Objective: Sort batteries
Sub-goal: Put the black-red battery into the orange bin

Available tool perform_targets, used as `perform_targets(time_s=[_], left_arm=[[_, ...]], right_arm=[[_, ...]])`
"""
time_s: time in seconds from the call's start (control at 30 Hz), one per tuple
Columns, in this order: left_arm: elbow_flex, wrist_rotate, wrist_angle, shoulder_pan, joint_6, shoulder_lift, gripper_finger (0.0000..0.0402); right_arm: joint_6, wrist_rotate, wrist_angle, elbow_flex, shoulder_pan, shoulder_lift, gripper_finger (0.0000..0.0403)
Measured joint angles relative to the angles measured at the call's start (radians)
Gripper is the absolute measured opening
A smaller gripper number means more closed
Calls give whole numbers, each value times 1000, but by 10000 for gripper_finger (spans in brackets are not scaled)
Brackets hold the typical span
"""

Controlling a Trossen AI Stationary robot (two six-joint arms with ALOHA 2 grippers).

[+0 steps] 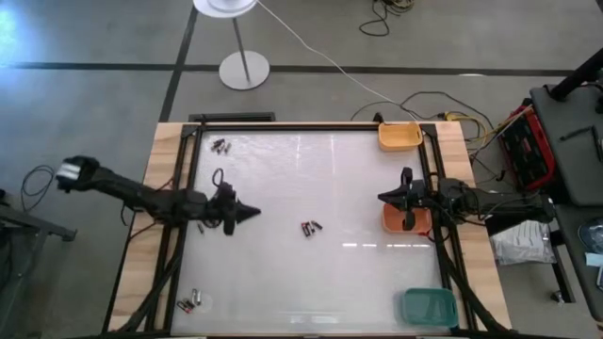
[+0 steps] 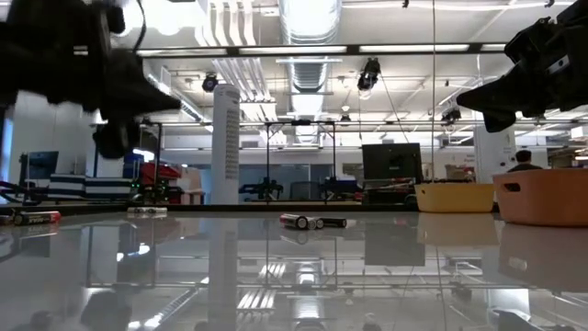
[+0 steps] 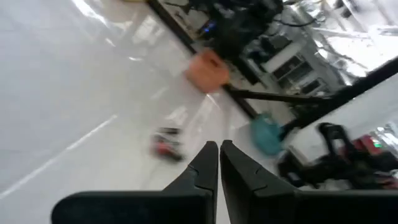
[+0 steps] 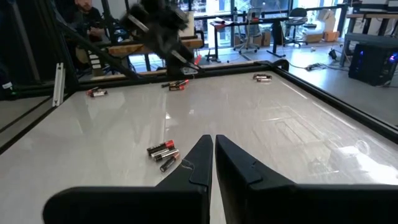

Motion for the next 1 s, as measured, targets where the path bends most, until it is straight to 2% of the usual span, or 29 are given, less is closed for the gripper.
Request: perform_targets(time_s=[0.07,0.1,0.17,0.23,0.37,0.5,0.6,0.73,0.87,1.0], left_arm=[[85,-121,-136,-110,-69,50,0],[136,-194,-255,-166,-128,74,0],[257,-325,-543,-267,-290,132,0],[378,-400,-869,-347,-488,204,0],[602,-379,-1402,-423,-842,363,0],[763,-269,-1756,-423,-1028,519,15],[833,-228,-1846,-404,-1059,610,48],[851,-199,-1846,-375,-1059,670,108],[807,-78,-1844,-314,-1043,679,163],[735,-60,-1775,-245,-980,633,196]], right_arm=[[0,0,0,0,0,0,13],[0,0,0,0,0,0,13],[0,0,0,0,0,0,13],[0,0,0,0,0,0,13],[0,0,0,0,0,0,13],[0,0,0,0,0,0,13],[0,0,0,0,0,0,13],[0,0,0,0,0,0,13],[0,0,0,0,0,0,13],[0,0,0,0,0,0,13]])
